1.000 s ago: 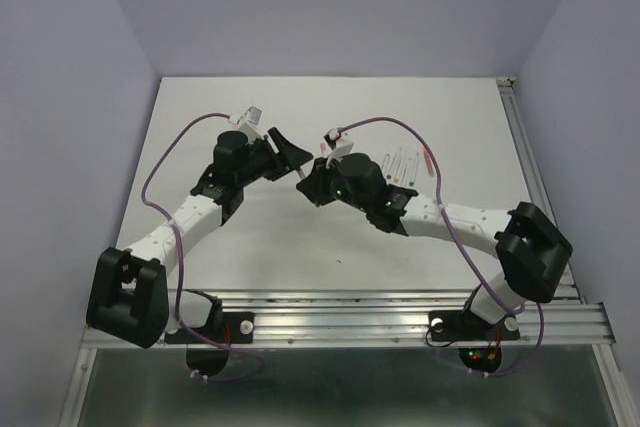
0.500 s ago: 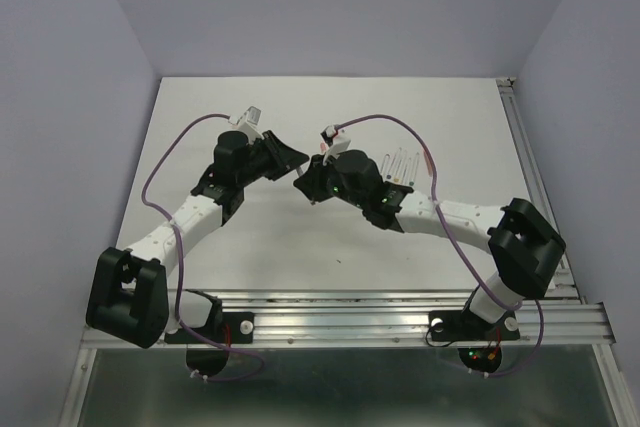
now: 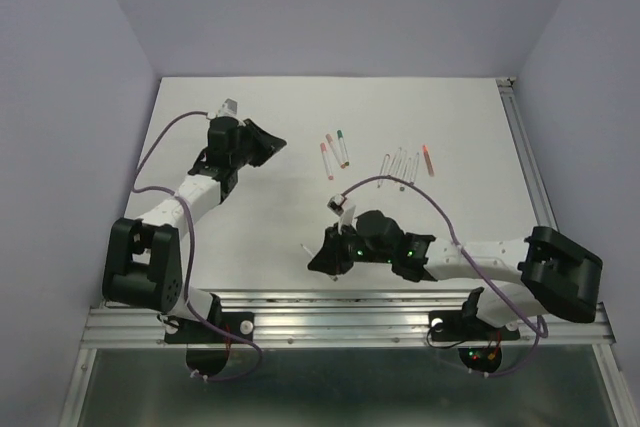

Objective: Open the pen caps

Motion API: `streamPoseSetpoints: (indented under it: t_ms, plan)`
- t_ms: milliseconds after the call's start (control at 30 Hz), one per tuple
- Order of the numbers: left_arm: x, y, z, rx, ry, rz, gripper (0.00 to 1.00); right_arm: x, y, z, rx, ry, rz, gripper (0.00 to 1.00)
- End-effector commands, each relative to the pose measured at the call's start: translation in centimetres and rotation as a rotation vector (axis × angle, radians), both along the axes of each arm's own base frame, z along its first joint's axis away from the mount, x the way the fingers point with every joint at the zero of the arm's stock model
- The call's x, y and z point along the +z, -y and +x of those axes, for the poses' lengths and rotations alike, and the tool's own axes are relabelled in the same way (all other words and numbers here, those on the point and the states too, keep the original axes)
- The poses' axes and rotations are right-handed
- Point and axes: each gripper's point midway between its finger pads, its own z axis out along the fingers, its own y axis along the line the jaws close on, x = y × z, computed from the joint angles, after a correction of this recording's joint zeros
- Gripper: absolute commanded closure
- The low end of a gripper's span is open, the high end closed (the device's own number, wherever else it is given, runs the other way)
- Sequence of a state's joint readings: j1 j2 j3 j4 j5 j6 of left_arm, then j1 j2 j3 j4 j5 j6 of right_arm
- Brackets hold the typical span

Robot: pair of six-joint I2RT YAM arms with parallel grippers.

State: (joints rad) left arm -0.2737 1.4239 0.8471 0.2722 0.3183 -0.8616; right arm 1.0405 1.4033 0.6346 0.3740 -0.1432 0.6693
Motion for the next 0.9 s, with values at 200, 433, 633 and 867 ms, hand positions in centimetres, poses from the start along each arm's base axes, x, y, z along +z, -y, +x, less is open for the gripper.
streamPoseSetpoints:
  t_ms: [200,433,633,867]
  plan:
    - [1.9,-4.6,5.3,0.164,0.102,0.181,1.00,1.3,3.0,0.2,-0.114,0.001,-0.018,0.99]
    - [-3.2,-9.1,7.2,0.216,-0.050,0.550,0.98,-0.6,8.7,7.3,-0.389,-0.027,-0.126,0.99]
    - [-6.2,-10.6,9.4,0.226,-0.142,0.691,0.92,-1.1,12.6,10.7,-0.544,-0.012,-0.190,0.99]
    - [-9.6,-10.4,10.0,0.183,-0.213,0.720,0.75,-2.2,15.5,11.8,-0.626,-0.029,-0.230,0.99]
